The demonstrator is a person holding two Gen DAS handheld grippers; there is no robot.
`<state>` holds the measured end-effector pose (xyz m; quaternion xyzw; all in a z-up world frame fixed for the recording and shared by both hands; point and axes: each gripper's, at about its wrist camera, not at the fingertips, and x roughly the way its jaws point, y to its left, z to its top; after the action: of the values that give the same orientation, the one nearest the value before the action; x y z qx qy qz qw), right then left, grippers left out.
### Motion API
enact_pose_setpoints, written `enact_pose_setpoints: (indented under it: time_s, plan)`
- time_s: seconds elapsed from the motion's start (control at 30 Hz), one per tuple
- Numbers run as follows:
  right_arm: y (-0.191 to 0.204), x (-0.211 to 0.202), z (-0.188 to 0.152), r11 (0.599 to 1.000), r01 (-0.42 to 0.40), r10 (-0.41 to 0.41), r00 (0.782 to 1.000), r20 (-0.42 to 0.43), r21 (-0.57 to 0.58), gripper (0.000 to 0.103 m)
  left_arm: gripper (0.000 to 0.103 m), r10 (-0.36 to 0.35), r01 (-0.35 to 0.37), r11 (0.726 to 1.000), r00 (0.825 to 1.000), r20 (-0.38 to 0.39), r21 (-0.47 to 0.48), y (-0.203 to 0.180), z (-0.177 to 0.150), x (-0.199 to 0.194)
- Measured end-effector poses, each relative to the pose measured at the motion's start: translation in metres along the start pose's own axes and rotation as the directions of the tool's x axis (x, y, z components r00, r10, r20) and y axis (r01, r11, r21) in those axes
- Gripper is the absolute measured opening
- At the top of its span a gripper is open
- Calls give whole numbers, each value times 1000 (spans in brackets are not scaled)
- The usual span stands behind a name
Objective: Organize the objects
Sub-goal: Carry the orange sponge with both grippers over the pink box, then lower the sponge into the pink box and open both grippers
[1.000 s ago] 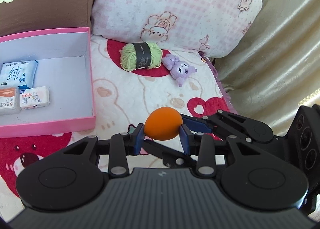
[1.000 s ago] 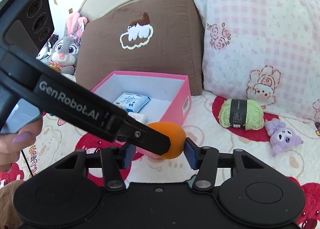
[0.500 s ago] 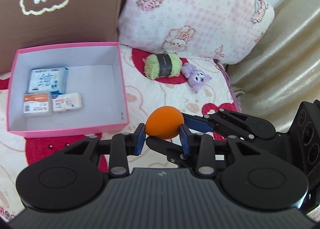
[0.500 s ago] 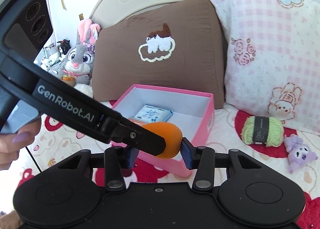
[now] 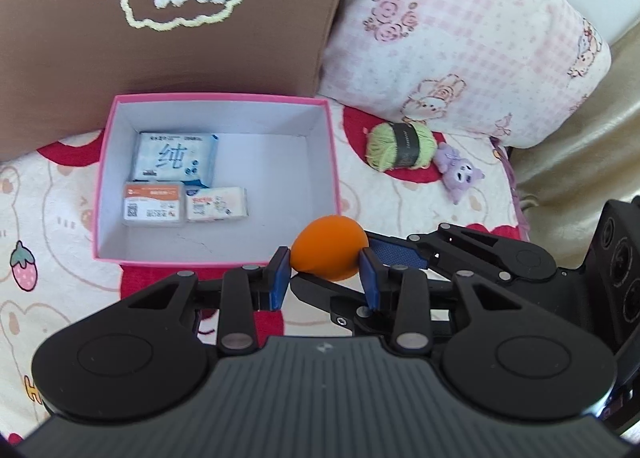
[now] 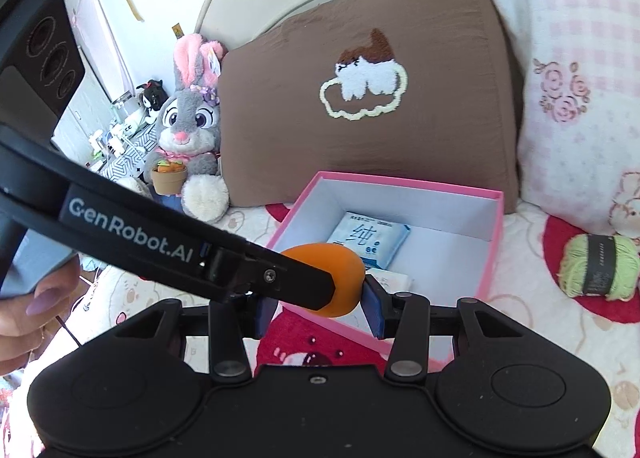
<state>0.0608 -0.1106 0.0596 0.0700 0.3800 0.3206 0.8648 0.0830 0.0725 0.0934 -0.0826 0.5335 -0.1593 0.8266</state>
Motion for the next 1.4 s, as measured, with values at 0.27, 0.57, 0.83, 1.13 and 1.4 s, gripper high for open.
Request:
enact_pose_setpoints:
  time_s: [0.27,0.57,0.83,1.13,1.4]
  plan:
    - [11,48,13,998,21,-24,998,-63,-51,50,36,-53,55,996,998,39,-63,50,8,23]
    - [-16,116,27,996,84,-89,988,-122,-44,50,36,-70,74,994,996,53,-86,90,33,86]
    - [-45,177,28,992,119,-123,969,-216,-31,50,36,-78,81,990,997,28,-116,121,47,146]
    - [-63,214,28,987,162,-153,952,-265,10,50,36,-78,80,983,997,18,-163,142,59,185]
    - [-67,230,25,985,169,-165,943,-290,-8,50,37,-62,62,981,998,5,-185,149,57,200]
